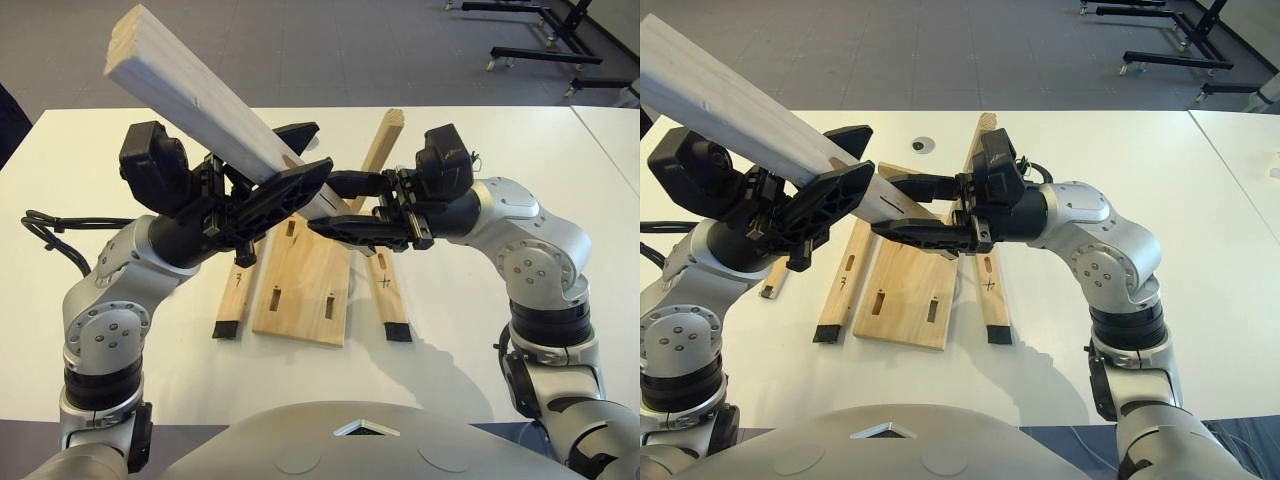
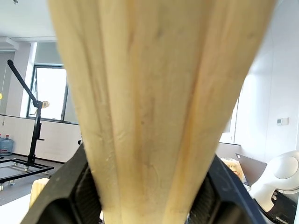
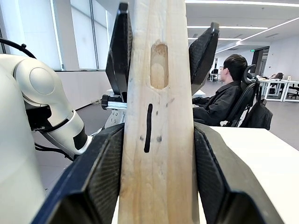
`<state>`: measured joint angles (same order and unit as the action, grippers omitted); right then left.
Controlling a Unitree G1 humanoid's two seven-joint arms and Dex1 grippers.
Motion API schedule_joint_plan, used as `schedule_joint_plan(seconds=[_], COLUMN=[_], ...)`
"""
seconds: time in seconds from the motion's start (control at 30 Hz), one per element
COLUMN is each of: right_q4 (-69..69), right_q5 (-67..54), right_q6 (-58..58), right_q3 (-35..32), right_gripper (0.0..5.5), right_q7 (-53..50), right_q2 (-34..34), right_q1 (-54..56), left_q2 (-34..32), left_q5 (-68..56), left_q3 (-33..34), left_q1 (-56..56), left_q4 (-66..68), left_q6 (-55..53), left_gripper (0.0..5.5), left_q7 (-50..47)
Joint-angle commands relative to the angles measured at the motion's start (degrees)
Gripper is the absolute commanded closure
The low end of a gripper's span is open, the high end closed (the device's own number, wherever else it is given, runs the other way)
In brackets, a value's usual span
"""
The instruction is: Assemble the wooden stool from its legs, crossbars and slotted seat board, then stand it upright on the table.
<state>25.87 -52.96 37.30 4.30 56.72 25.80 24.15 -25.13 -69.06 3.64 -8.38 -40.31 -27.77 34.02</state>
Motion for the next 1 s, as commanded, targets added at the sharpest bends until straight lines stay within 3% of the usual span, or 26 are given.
schedule_joint_plan(seconds=[0.03,0.27,0.5,0.7,1.0], right_q4=[-0.5,-0.9,-1.2,-4.7,-10.4], right_q5=[0.9,1.3,-8.9,-7.7,1.0], right_q6=[-1.2,-2.0,0.3,-2.8,-8.8], right_q3=[-2.0,-3.4,-12.3,-16.5,-15.8], right_gripper=[2.83,1.56,0.49,0.41,0.41], right_q7=[-0.5,-0.1,-2.4,-9.3,-16.3], right_q2=[0.9,1.6,3.2,2.1,-0.2], right_q1=[1.1,1.7,4.2,9.5,13.7], left_q2=[-0.4,0.0,-1.8,-5.6,-8.0], left_q5=[0.5,1.2,5.6,19.1,40.1], left_q3=[0.1,0.1,1.7,2.8,-0.7], left_q1=[1.1,1.4,3.3,6.2,4.8], left_q4=[0.7,1.2,2.8,5.3,21.0], left_q6=[-0.3,0.1,1.2,7.4,21.6], left_gripper=[3.45,3.47,3.47,3.47,3.47], left_q7=[0.7,0.6,2.8,9.5,17.4])
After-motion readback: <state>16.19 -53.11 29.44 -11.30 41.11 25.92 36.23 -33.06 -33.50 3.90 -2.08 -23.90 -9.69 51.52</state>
